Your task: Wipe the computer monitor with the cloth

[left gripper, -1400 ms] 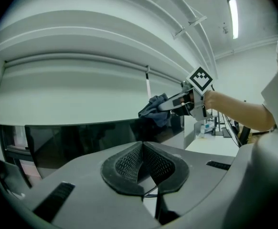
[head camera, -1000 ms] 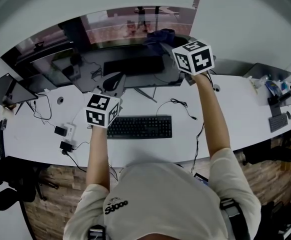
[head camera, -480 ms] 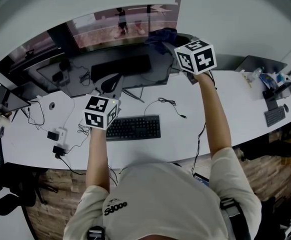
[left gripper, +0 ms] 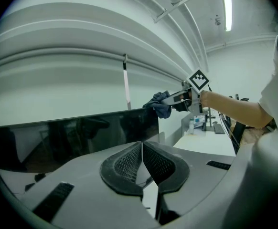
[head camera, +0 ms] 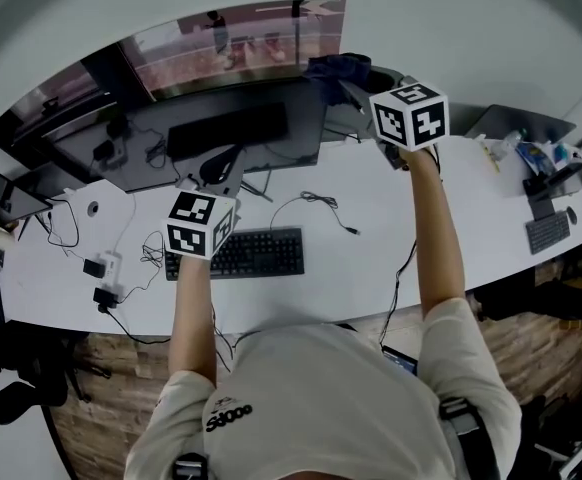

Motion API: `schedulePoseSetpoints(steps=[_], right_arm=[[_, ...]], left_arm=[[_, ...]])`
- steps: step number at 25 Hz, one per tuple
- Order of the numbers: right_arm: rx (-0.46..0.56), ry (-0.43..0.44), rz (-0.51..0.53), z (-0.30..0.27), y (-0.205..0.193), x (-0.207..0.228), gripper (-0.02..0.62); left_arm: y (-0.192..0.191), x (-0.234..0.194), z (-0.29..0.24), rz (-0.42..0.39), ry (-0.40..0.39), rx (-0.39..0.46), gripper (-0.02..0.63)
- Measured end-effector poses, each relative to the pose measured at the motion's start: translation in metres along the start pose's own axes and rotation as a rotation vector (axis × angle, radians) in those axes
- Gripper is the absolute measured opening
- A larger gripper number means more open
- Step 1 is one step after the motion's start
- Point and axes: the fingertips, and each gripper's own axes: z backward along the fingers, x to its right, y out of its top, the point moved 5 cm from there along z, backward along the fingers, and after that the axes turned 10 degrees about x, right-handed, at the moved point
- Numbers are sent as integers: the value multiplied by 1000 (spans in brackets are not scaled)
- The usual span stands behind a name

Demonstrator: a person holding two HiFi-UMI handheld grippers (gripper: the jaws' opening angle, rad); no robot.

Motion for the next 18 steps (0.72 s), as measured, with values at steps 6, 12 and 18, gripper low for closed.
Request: schedulePoseSetpoints(steps=[6, 12, 18], right_arm=[[22, 13, -40, 4, -19, 8, 103], [38, 11, -96, 5, -41, 8, 104], [-23, 12, -113, 3, -80, -3, 104]], left_arm=[[-6, 10, -6, 0, 6, -16, 18], [-17, 9, -4, 9, 23, -37, 18], [-28, 6, -3, 8, 46, -22, 18]])
